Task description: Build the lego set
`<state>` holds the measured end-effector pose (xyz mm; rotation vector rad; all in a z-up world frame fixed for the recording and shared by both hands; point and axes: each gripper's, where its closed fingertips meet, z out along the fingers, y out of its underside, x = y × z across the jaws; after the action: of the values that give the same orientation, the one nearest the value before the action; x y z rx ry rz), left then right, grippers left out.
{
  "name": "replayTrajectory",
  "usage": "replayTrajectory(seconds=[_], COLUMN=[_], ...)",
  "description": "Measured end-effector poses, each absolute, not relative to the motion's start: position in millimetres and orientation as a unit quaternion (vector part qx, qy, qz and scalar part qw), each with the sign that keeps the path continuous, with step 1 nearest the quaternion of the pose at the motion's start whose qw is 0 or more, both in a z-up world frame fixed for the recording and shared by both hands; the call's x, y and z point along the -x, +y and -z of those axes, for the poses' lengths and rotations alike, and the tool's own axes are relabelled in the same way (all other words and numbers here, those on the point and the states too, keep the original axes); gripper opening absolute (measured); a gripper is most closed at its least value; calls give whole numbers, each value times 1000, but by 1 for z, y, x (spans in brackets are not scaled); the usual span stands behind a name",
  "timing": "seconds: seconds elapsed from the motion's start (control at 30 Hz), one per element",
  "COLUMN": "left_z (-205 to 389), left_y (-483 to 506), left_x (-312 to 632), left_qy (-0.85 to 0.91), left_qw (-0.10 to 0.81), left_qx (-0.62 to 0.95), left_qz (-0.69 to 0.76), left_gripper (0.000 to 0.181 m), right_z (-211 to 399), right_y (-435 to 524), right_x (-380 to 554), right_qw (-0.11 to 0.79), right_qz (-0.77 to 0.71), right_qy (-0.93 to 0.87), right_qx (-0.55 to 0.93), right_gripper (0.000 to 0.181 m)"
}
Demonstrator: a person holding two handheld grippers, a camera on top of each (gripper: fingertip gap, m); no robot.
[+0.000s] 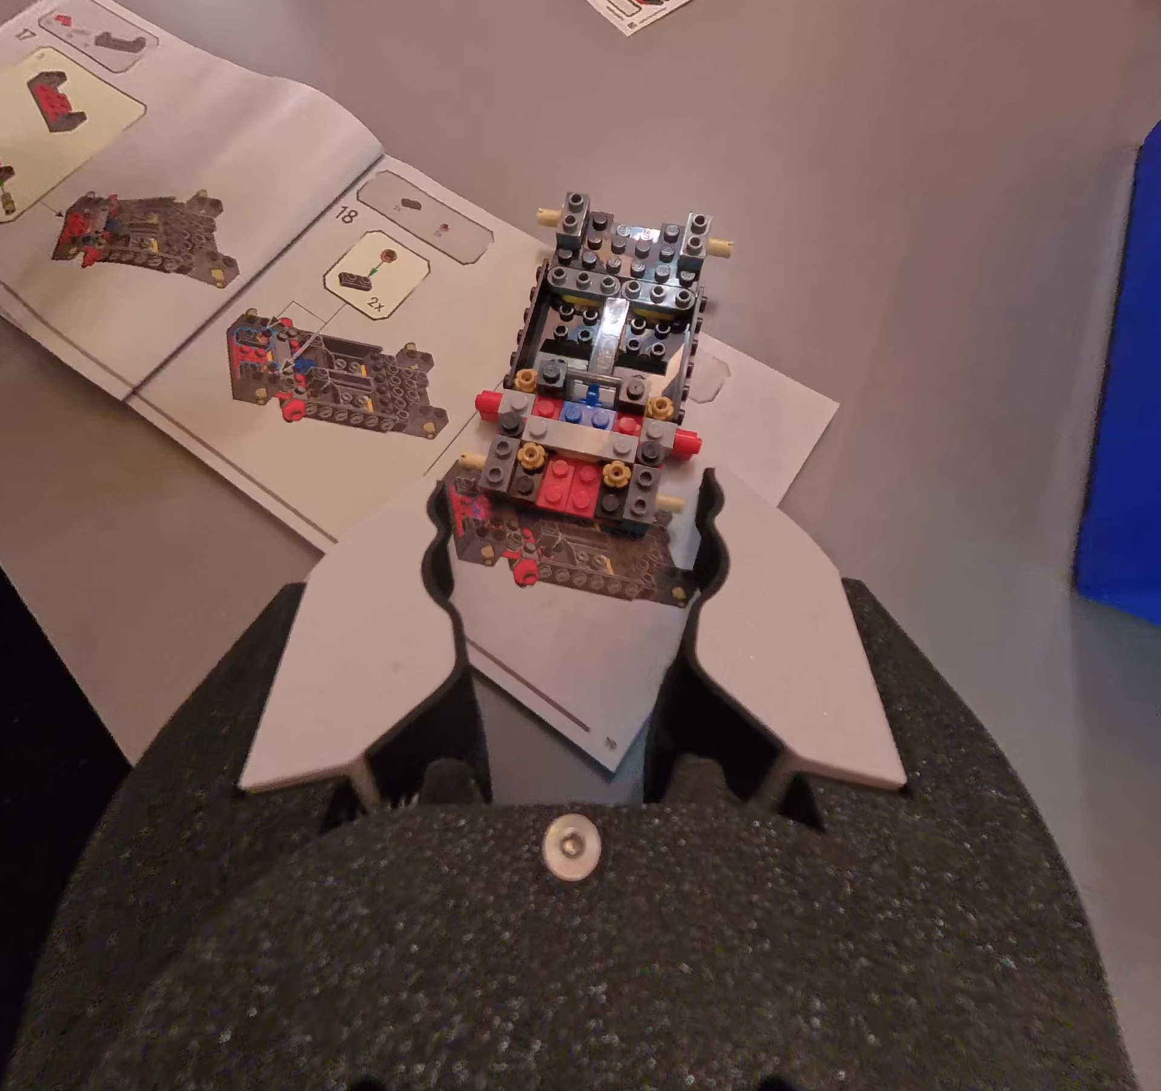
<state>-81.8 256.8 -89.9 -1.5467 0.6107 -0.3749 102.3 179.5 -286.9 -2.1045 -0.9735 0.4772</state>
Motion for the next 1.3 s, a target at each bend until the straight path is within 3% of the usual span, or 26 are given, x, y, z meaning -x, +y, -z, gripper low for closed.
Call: replayTrajectory(seconds=[0.13,0.17,0.23,0.4,0.6,1.13,1.3], left_z=[89,89,88,90,87,88,89], left_y=[255,255,255,257,258,258,257], left_x=[79,78,78,83,91,90,87], left_qy=[274,275,276,272,262,265,276], left_qw=[659,659,660,660,667,664,663], left_qx=[680,679,677,679,676,676,676], left_qz=[170,170,172,169,169,177,165], left_gripper=[58,58,58,59,59,59,59], right_z=[260,255,251,268,273,278,277], right_y=[178,176,175,183,186,185,183], right_x=[-110,-111,-114,-119,-114,-114,-115], right_qw=[400,394,374,274,205,87,62], right_qz=[-217,-228,-229,-124,-111,16,-26], right_qy=[-414,-426,-462,-554,-583,-614,-611], right_qx=[788,782,770,776,779,785,789], right_gripper=[62,47,0,0,0,0,0])
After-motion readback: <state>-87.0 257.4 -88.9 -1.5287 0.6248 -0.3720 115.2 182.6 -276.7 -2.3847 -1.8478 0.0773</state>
